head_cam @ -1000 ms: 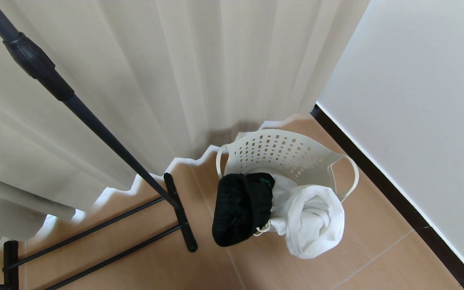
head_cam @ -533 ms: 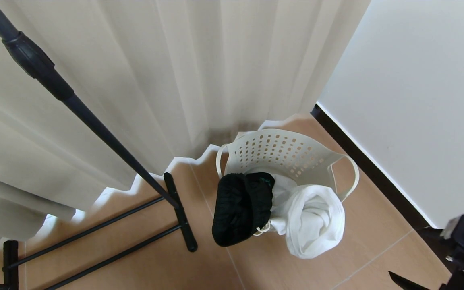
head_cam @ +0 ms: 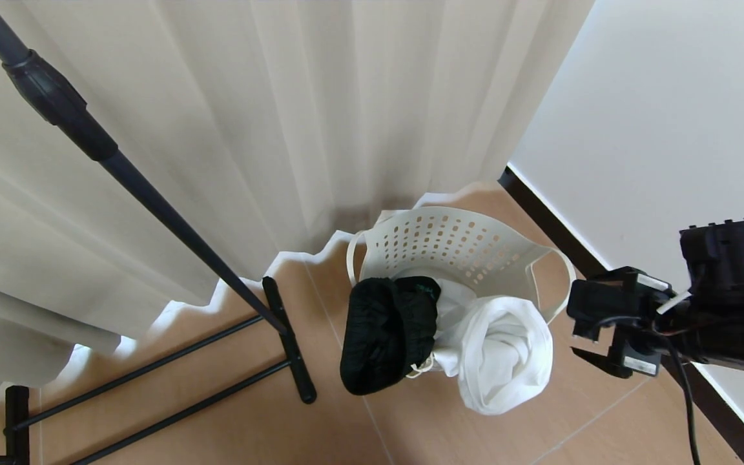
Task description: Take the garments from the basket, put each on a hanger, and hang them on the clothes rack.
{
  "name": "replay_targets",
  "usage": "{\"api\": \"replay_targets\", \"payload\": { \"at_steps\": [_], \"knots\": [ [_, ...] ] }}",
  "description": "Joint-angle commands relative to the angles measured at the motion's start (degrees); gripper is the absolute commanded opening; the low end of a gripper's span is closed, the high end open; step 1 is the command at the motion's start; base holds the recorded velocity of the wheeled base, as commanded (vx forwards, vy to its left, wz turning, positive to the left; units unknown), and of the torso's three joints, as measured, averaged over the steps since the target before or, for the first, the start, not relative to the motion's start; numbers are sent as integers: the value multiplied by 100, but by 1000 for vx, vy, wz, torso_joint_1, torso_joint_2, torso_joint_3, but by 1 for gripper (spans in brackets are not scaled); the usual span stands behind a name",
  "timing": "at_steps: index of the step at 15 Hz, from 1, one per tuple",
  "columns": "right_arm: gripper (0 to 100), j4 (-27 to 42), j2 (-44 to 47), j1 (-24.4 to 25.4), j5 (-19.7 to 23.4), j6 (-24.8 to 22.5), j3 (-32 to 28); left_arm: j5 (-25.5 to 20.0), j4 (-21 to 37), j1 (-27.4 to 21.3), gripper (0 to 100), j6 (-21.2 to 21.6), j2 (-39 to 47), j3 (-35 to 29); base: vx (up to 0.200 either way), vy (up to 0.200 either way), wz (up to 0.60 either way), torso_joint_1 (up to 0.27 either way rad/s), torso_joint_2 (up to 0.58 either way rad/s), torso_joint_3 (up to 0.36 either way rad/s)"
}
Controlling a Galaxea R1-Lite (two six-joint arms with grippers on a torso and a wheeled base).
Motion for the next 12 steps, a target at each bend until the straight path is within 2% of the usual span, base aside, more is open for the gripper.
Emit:
{"api": "replay_targets", "payload": {
  "at_steps": [1, 3, 4, 5, 8, 12],
  "knots": [
    [100, -990, 1221, -69, -322, -133, -194, -3, -2, 1, 100, -1, 5, 0, 0, 0, 0, 0, 0, 0],
    [100, -2132, 1976, 72, -700, -125, -159, 6, -2, 9, 100, -1, 5, 0, 0, 0, 0, 0, 0, 0],
    [100, -2598, 2249, 98, -709, -133, -159, 6, -2, 1, 100, -1, 5, 0, 0, 0, 0, 0, 0, 0],
    [100, -2783, 2416, 107, -691, -133, -212, 6, -2, 1, 100, -1, 5, 0, 0, 0, 0, 0, 0, 0],
    [100, -2826, 2548, 221, -647, -72, -265, 6, -2, 1, 100, -1, 5, 0, 0, 0, 0, 0, 0, 0],
    [100, -2844, 2890, 362, -630, 315, -511, 6, -2, 1, 100, -1, 5, 0, 0, 0, 0, 0, 0, 0]
  ]
}}
